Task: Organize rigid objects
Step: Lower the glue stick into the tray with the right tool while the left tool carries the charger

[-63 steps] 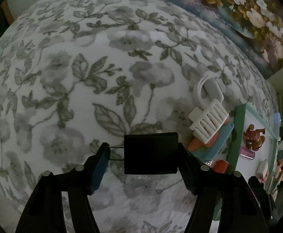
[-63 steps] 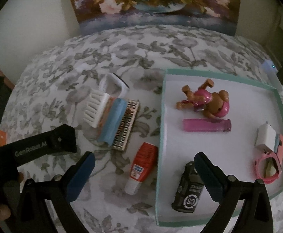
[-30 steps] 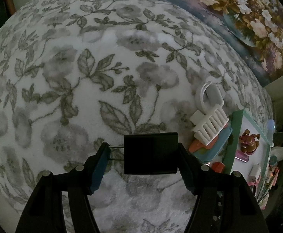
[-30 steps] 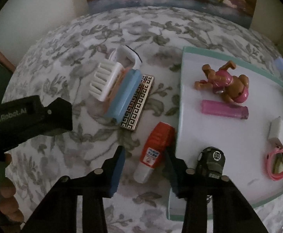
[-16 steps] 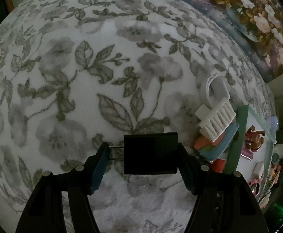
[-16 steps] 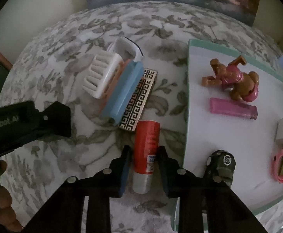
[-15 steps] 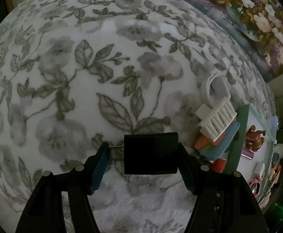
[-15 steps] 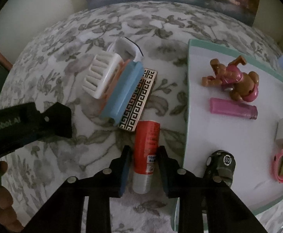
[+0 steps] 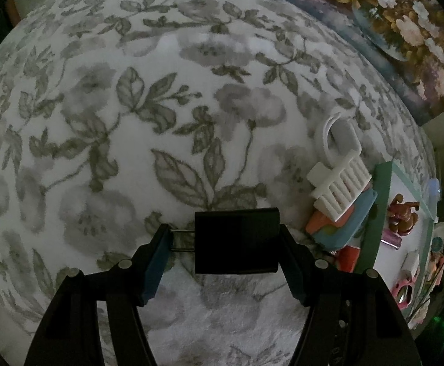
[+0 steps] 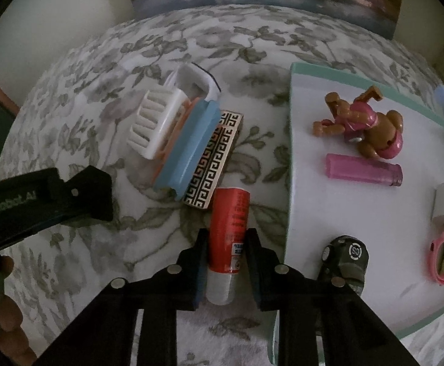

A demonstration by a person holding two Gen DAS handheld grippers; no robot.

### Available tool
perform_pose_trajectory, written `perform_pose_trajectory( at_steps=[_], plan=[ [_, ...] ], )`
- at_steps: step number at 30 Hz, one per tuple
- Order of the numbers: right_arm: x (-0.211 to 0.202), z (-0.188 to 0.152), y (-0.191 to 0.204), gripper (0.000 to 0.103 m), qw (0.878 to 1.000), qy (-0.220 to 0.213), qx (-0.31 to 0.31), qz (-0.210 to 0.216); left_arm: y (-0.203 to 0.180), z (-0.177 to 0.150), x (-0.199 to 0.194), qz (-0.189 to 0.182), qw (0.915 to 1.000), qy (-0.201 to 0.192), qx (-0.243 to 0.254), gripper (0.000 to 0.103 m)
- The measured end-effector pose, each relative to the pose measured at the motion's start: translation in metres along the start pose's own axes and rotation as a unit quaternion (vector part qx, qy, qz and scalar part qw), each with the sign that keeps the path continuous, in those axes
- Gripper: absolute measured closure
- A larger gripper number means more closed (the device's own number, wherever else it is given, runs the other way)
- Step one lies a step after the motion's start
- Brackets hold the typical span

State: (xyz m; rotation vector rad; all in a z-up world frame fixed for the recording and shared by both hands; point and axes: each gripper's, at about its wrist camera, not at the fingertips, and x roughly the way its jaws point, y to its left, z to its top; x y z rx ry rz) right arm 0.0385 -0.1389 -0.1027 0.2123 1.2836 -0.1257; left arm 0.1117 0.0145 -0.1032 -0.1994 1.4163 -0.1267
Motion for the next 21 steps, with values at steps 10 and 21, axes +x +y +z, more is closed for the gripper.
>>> perform_pose_trajectory(
  at_steps=[10, 21],
  plan=[
    [-0.037, 0.009, -0.010, 0.078, 0.997, -0.039, 0.030, 0.051, -0.015, 0.006, -0.034, -0.008, 0.9987, -0.048, 0.016, 0.034],
    [-0.061, 0.012, -0.062, 0.078, 0.995, -0.063, 0.081, 0.019, -0.056, -0.008, -0.063, -0.014, 0.9930, -0.089, 0.076, 0.034]
  ],
)
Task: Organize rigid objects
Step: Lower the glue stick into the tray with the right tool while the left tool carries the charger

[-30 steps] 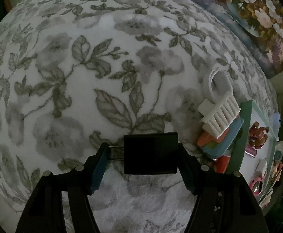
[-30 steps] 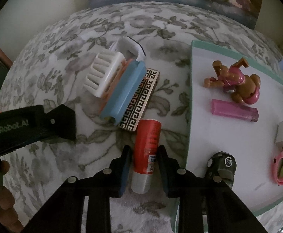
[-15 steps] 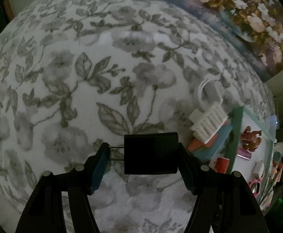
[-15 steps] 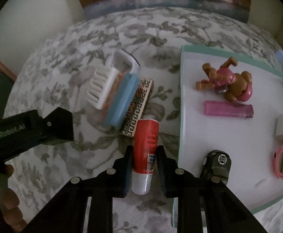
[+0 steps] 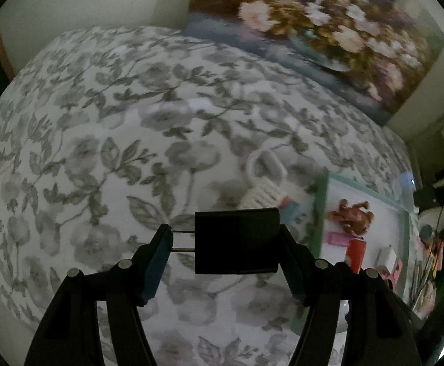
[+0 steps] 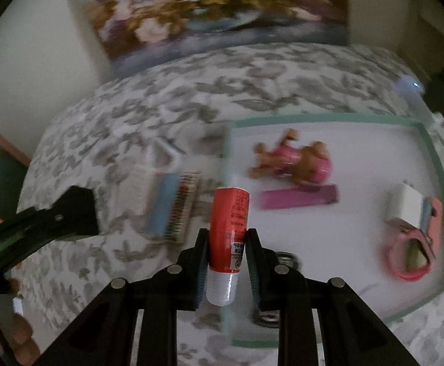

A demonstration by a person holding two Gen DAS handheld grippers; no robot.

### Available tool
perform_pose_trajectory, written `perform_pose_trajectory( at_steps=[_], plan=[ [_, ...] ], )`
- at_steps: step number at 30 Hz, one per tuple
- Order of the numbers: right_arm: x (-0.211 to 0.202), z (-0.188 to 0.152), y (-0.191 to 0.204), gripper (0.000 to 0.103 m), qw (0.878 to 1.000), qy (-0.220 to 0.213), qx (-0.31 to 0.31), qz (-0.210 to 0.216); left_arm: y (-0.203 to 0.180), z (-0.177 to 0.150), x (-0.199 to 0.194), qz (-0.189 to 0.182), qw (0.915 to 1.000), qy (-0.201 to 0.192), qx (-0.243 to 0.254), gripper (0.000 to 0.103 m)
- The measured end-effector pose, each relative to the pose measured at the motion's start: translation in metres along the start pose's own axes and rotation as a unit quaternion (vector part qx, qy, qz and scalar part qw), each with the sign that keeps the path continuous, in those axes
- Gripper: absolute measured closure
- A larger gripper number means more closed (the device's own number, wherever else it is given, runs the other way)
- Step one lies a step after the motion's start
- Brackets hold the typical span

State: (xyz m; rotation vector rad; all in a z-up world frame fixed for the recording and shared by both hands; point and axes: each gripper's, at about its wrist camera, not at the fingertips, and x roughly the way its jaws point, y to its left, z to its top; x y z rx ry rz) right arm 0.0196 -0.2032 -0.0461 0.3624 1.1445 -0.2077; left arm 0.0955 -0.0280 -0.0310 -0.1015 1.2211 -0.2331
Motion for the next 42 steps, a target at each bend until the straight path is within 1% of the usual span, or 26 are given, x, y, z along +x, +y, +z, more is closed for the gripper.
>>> perform_pose_trajectory(
  at_steps=[5, 9, 14, 20, 24, 31, 42],
  plan=[
    [-0.002, 0.000, -0.033, 0.078, 0.999, 0.007, 0.030, -0.026, -0.027, -0.011, -0.002, -0.002, 0.9992, 0.003, 0.039, 0.034],
    [-0.008, -0.002, -0.064, 0.078, 0.997, 0.010, 0.067, -0.027, -0.052, -0.020, -0.002, -0.006, 0.9977, 0.006, 0.067, 0.034],
    [-0.014, -0.003, -0.091, 0.078, 0.995, 0.008, 0.095, -0.028, -0.086, -0.032, 0.001, -0.006, 0.9942, 0.010, 0.107, 0.034],
    [-0.018, -0.004, -0.116, 0.078, 0.993, 0.009, 0.117, -0.030, -0.120, -0.047, 0.017, -0.035, 0.9893, 0.036, 0.136, 0.034],
    [-0.020, -0.005, -0.128, 0.078, 0.992, 0.009, 0.118, -0.034, -0.137, -0.056, 0.027, -0.032, 0.9868, 0.048, 0.151, 0.034],
    [-0.022, -0.007, -0.136, 0.077, 0.992, 0.009, 0.118, -0.034, -0.153, -0.065, 0.042, -0.028, 0.9844, 0.060, 0.163, 0.034],
    [-0.023, -0.009, -0.143, 0.077, 0.992, 0.010, 0.119, -0.029, -0.161, -0.069, 0.051, -0.013, 0.9836, 0.061, 0.169, 0.034]
  ],
)
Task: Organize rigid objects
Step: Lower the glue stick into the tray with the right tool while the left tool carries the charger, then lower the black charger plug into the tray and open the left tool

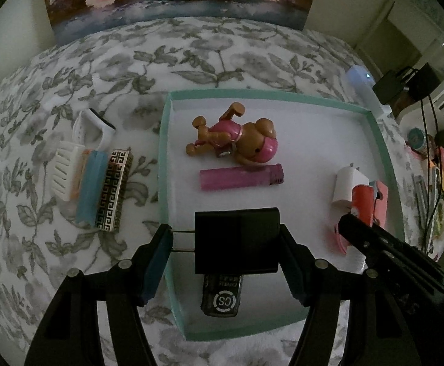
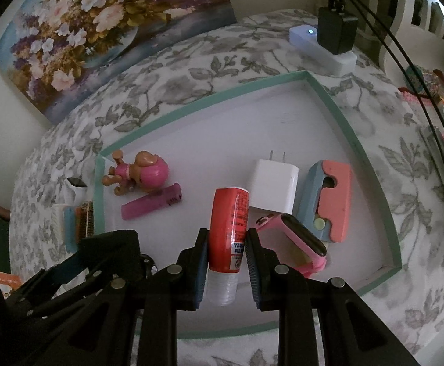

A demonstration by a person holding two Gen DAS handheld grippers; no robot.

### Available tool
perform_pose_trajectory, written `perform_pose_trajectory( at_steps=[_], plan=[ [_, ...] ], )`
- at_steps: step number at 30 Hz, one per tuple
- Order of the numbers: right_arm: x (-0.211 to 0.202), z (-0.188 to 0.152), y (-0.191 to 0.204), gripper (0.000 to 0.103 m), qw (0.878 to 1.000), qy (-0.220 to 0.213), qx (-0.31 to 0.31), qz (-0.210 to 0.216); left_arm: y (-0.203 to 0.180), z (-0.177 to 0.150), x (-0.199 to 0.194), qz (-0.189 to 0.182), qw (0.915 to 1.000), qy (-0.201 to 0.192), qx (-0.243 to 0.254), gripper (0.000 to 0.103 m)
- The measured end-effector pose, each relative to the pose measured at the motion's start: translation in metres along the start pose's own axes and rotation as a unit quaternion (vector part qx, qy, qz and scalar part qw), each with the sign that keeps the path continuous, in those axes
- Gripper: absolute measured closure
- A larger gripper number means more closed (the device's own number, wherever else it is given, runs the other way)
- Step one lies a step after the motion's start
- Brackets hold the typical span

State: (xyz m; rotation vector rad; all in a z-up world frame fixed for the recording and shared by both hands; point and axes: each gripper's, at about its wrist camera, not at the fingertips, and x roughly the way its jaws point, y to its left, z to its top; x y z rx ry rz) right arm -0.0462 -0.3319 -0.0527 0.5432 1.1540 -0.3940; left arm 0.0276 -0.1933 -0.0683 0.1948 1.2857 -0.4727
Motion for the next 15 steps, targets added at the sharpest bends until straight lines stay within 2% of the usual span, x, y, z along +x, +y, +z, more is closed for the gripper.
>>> perform_pose_trajectory(
  at_steps=[15],
  plan=[
    [0.0013, -0.0007, -0.0042, 0.075, 1.000, 0.004, 0.007, 0.002, -0.0020, 0.0002, 0.0030, -0.001, 1.0000, 0.004, 0.000, 0.033]
  ],
)
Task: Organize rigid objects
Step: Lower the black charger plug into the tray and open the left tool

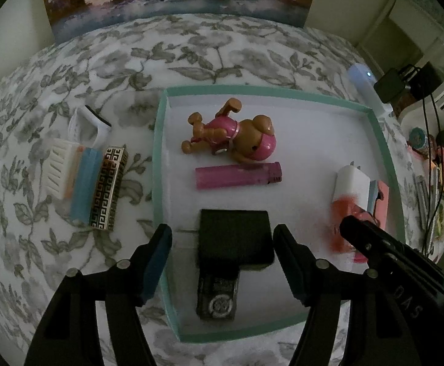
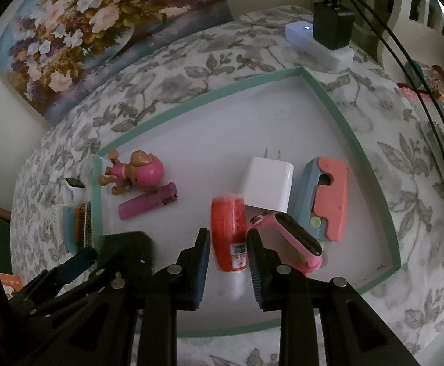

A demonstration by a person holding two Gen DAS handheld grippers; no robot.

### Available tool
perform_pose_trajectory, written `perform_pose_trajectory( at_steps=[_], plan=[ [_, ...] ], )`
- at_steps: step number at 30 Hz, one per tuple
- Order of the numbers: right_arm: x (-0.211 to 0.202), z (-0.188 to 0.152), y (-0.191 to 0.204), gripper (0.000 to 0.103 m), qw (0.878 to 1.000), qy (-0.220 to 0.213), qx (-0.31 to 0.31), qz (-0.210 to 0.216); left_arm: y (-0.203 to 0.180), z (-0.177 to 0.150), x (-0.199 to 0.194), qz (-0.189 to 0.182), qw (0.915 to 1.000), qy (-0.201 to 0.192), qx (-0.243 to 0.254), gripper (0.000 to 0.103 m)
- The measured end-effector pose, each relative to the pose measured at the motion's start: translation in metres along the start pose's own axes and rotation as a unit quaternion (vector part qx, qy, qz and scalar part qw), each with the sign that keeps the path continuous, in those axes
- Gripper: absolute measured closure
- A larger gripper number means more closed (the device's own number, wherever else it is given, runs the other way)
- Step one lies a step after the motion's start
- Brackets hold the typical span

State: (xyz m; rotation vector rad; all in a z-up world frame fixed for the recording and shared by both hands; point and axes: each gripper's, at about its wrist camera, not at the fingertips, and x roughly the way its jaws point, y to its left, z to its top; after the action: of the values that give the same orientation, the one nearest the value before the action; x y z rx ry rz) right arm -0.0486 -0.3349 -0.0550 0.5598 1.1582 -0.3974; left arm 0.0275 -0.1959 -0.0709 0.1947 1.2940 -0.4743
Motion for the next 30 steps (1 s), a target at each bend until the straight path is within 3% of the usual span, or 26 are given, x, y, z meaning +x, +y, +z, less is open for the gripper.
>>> perform_pose_trajectory(
  at_steps=[11, 15, 21, 23, 27, 30],
  plan=[
    [-0.003, 0.001, 0.000, 0.075, 1.000, -0.005, -0.001, -0.001, 0.003, 0.002, -0.003, 0.001, 1.0000, -0.003, -0.003, 0.032],
    [-0.006, 0.002, 0.000, 0.075, 1.000, -0.009, 0.000, -0.003, 0.008, 0.004, -0.007, 0.003, 0.9999, -0.008, -0.011, 0.020],
    [-0.004, 0.003, -0.004, 0.075, 1.000, -0.003, 0.007, -0.016, 0.020, 0.006, -0.015, 0.011, 0.9994, -0.018, -0.028, 0.020],
    [-0.004, 0.003, -0.005, 0.072, 1.000, -0.003, 0.008, -0.019, 0.026, 0.007, -0.017, 0.016, 0.9990, -0.022, -0.037, 0.019],
    [-0.003, 0.004, -0.006, 0.049, 1.000, -0.005, 0.009, -0.029, 0.039, 0.008, -0.018, 0.032, 0.9975, -0.027, -0.056, 0.018],
    [-0.004, 0.004, -0.005, 0.046, 0.999, -0.008, 0.005, -0.033, 0.050, 0.007, -0.018, 0.047, 0.9960, -0.027, -0.072, 0.007]
  ],
)
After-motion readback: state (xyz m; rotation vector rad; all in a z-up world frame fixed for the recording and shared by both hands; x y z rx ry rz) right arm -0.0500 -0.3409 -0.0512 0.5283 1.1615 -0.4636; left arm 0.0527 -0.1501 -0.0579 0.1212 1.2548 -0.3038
